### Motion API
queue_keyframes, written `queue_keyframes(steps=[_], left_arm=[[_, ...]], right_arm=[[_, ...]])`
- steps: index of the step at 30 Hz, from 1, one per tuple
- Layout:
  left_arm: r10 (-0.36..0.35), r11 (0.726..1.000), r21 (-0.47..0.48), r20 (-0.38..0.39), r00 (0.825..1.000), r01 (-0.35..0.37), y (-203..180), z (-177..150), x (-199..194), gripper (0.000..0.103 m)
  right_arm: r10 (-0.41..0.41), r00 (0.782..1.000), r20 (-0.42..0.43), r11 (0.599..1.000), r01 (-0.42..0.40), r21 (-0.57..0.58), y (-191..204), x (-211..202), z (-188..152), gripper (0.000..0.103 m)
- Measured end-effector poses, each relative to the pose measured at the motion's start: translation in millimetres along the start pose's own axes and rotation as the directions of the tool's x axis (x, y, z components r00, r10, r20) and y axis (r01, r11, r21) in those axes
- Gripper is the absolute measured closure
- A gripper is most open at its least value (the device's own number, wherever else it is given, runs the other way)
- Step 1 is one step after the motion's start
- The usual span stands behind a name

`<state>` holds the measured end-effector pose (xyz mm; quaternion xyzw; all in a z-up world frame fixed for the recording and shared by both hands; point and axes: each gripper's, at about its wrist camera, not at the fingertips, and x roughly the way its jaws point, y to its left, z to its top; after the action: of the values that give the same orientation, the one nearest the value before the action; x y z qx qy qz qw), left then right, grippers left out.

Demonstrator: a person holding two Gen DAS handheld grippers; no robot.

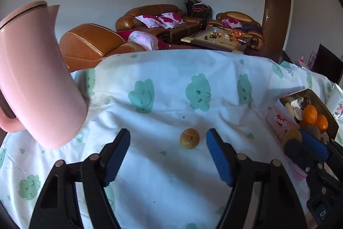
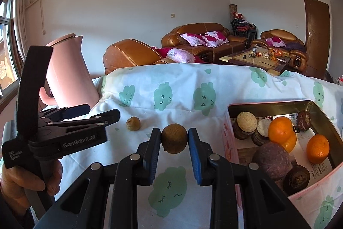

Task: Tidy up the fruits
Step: 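Grasp one small tan fruit with the right gripper while the left gripper grasps the other, then carry the tan fruit with the right gripper to the tray while the left gripper carries its fruit there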

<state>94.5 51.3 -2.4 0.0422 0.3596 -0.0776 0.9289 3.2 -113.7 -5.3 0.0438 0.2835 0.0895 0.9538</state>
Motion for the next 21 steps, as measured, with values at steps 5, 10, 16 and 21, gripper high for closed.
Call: queue_keyframes(steps=[5, 10, 16, 21], left_arm=[[-0.021, 0.999, 0.036, -0.072, 0.997, 0.023, -25, 7, 30, 0.049], [-0.036, 0.999, 0.029, -0.142, 0.989, 0.040, -26, 2, 50, 0.075], [-0.025, 1.000, 0.005, -0.091, 0.996, 0.025, -20, 2, 38, 0.075], [0.070, 0.997, 0.024, 0.041, 0.997, -0.071, -24, -2, 11, 0.075]], right_arm=[[0.008, 1.000, -0.009, 1.000, -0.008, 0.026, -6, 2, 0, 0.074], [0.012, 1.000, -0.014, 1.000, -0.012, 0.020, -6, 5, 1, 0.074], [0.007, 1.000, -0.008, 1.000, -0.007, 0.001, -4, 6, 1, 0.074], [-0.008, 1.000, 0.008, 1.000, 0.008, -0.010, -2, 2, 0, 0.074]])
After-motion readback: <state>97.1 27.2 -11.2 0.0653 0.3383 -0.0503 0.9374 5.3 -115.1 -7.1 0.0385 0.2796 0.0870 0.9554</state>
